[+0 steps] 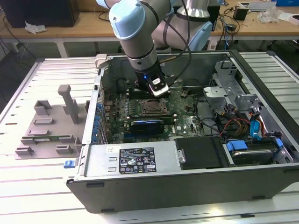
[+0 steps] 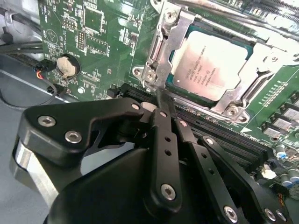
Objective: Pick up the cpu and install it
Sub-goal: 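Install the first cpu locking lever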
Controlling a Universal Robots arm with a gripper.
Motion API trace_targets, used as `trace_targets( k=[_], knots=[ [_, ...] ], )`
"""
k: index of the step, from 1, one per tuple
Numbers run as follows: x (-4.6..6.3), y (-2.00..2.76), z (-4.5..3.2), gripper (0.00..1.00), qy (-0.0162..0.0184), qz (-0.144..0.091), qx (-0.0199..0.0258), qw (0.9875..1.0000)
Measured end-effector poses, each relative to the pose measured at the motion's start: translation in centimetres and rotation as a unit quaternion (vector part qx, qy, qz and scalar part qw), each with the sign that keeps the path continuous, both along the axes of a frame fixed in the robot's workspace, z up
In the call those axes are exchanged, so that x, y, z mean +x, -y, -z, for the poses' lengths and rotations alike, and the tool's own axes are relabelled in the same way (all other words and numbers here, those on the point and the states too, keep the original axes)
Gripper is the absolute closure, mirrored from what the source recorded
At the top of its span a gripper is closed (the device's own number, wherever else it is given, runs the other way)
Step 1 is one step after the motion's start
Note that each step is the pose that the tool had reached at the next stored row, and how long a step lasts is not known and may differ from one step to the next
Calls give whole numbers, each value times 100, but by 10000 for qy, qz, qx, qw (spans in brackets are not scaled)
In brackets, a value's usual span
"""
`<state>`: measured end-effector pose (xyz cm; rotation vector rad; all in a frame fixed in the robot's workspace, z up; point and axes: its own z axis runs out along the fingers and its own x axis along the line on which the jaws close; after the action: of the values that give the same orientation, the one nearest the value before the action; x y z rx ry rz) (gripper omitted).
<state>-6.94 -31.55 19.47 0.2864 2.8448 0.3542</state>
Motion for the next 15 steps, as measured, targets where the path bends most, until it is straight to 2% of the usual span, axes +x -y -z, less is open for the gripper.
trace_targets(
  k=[12, 15],
  knots=[
    [1, 5, 8, 89, 9, 0, 4, 10000],
    [1, 5, -71, 89, 9, 0, 5, 10000]
  ],
)
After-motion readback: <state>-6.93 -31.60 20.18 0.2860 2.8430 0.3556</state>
